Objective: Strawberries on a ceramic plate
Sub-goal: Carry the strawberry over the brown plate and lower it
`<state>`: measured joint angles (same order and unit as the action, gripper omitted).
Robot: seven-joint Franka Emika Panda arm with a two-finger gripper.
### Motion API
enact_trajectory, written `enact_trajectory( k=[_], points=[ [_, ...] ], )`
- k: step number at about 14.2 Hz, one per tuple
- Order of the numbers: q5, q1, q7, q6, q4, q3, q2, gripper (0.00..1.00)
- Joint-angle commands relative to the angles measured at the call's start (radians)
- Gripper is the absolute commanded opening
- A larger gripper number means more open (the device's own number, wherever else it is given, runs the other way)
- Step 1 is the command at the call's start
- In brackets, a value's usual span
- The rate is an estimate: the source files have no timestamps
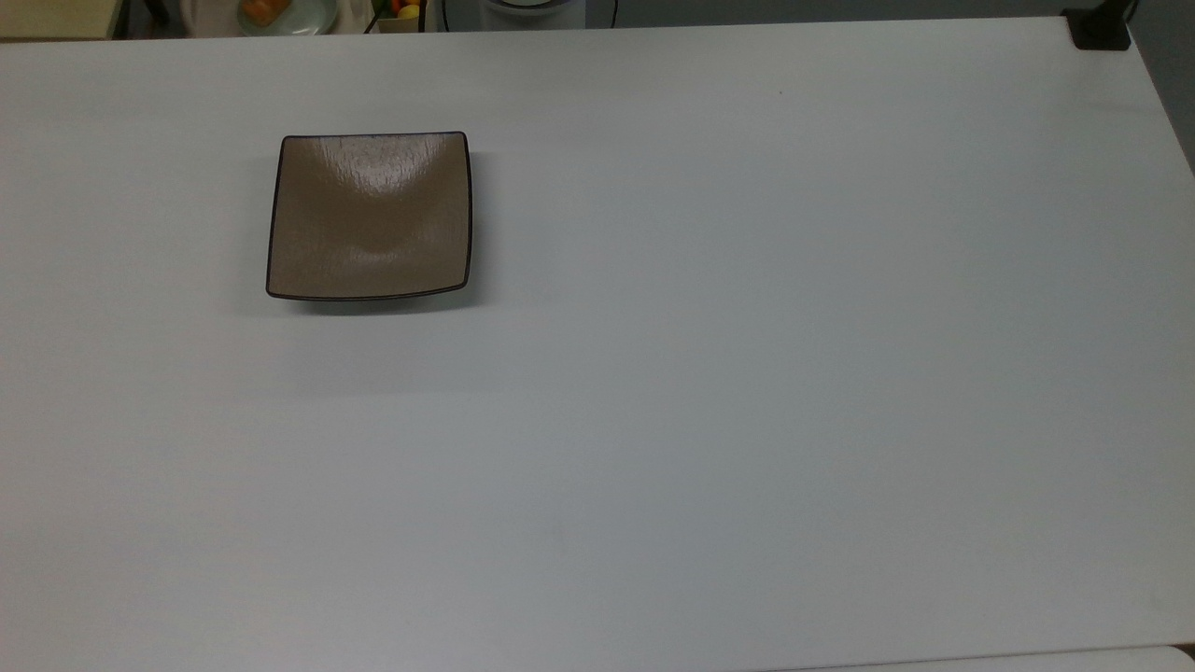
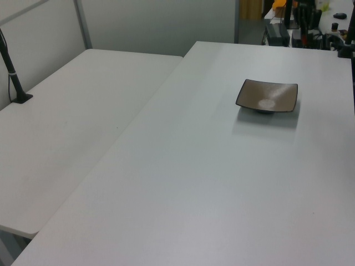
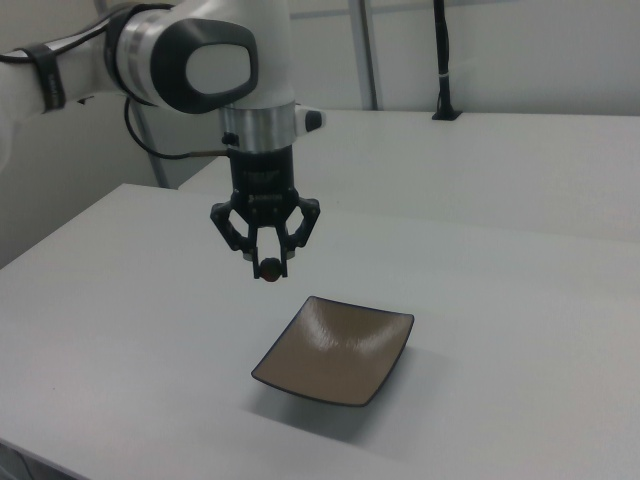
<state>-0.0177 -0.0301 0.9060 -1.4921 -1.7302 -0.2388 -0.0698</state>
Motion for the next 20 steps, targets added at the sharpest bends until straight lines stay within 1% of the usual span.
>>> enact_trajectory(
  k=[1,3,6,9,11,12,13,17,18,20],
  points=[
    [0.019,-0.002,-0.041,-0.075,0.047,-0.002,0.1,0.09],
    [0.019,-0.004,-0.041,-0.153,0.043,0.006,0.158,0.09],
    [0.018,-0.004,-0.041,-0.221,0.037,0.018,0.243,0.09],
    [0.016,-0.004,-0.041,-0.293,-0.011,0.019,0.272,0.09],
    [0.016,-0.005,-0.041,-0.33,-0.02,0.021,0.309,0.09],
    [0.016,-0.005,-0.041,-0.342,-0.02,0.038,0.33,0.09],
    [0.016,-0.005,-0.041,-0.353,-0.022,0.044,0.343,0.09],
    [0.018,-0.007,-0.053,-0.445,-0.064,0.05,0.381,0.1],
    [0.018,-0.007,-0.07,-0.473,-0.077,0.058,0.389,0.1],
    [0.016,-0.007,-0.081,-0.497,-0.094,0.061,0.398,0.16]
  ],
)
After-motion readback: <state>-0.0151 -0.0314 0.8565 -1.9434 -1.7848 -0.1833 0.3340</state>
